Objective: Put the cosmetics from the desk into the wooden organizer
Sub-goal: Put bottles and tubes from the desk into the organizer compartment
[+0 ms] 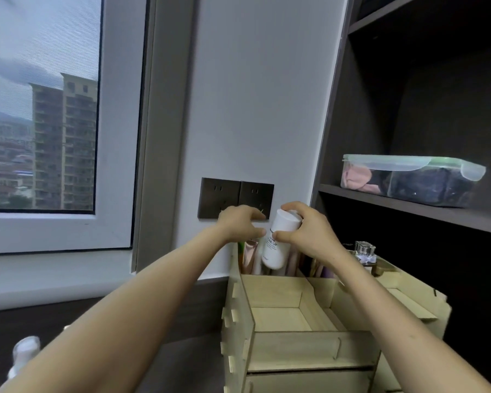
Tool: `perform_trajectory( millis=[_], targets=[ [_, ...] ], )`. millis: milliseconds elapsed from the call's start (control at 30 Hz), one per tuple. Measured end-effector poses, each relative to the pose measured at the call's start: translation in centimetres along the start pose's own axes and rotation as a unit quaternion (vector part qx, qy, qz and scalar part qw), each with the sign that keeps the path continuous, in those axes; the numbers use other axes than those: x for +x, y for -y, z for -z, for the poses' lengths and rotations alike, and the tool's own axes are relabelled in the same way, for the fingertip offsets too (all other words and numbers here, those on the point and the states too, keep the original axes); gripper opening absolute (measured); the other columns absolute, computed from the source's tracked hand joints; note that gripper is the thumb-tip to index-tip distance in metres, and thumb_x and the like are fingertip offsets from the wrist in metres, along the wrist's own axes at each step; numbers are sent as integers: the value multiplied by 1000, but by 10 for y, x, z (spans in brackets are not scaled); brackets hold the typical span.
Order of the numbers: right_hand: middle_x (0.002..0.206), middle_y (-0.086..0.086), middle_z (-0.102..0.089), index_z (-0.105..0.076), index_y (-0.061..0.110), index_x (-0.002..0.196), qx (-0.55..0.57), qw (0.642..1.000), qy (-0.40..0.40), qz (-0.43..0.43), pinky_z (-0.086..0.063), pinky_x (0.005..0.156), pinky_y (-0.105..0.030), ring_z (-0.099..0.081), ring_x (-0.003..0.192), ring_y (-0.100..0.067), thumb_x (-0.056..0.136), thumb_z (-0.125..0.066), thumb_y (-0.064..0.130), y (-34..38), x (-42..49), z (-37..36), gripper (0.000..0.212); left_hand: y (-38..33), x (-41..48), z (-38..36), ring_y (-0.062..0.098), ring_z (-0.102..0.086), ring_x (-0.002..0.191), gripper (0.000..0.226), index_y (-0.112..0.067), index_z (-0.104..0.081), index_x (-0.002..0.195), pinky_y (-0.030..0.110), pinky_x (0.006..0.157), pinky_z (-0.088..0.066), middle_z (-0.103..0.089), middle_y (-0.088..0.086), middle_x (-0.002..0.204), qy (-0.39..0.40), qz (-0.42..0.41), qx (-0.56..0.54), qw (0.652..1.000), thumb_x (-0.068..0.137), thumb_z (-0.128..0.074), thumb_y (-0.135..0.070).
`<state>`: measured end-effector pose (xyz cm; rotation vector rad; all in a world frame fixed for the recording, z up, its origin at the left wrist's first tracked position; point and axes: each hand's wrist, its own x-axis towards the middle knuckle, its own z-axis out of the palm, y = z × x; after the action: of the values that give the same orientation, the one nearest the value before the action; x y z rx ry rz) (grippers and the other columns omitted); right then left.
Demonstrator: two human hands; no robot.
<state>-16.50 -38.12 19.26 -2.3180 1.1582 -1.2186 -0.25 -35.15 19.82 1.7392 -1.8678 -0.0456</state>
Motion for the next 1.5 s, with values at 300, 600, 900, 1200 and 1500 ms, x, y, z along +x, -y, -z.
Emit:
perform_trajectory(
  millis=[300,600,900,1200,1500],
  targets=[
    [122,-2,-57,-51,23,125,-2,1000,-10,12,-52,86,-37,-55,105,-19,71,-77,26,-13,-10,-10,59,6,16,-3,5,-57,82,36,-10,-57,125,5,54,-50,-56,3,124,97,-20,-158,983,90,-57,-19],
    [115,-3,-60,-56,23,117,12,997,-72,21,-48,85,-36,-56,101,-21,71,-77,23,-16,-19,-21,51,7,-5,-1,9,-57,76,35,-11,-68,97,20,66,-45,-65,-1,87,-38,-27,-47,998,89,-52,-41],
    [111,0,-64,-59,22,113,67,992,-110,1,-48,80,-29,-59,95,-19,68,-79,22,-16,-20,-12,49,11,-23,1,18,-62,84,24,-8,-72,98,30,76,-49,-71,5,94,34,-70,71,994,85,-64,-27],
    [115,3,-60,-57,22,117,127,986,-108,-3,-47,79,-26,-57,98,-15,72,-77,19,-9,-24,-11,49,5,-27,40,27,-65,76,20,-5,-73,84,31,66,-49,-71,12,79,-174,-7,-9,985,87,-60,-20],
    [99,9,-49,-54,20,121,148,987,-65,-6,-37,61,-7,-54,97,-15,77,-74,18,1,-23,-36,48,7,-36,60,30,-61,70,21,-3,-72,80,27,65,-44,-69,16,73,-340,41,14,939,86,-57,-18]
  ],
)
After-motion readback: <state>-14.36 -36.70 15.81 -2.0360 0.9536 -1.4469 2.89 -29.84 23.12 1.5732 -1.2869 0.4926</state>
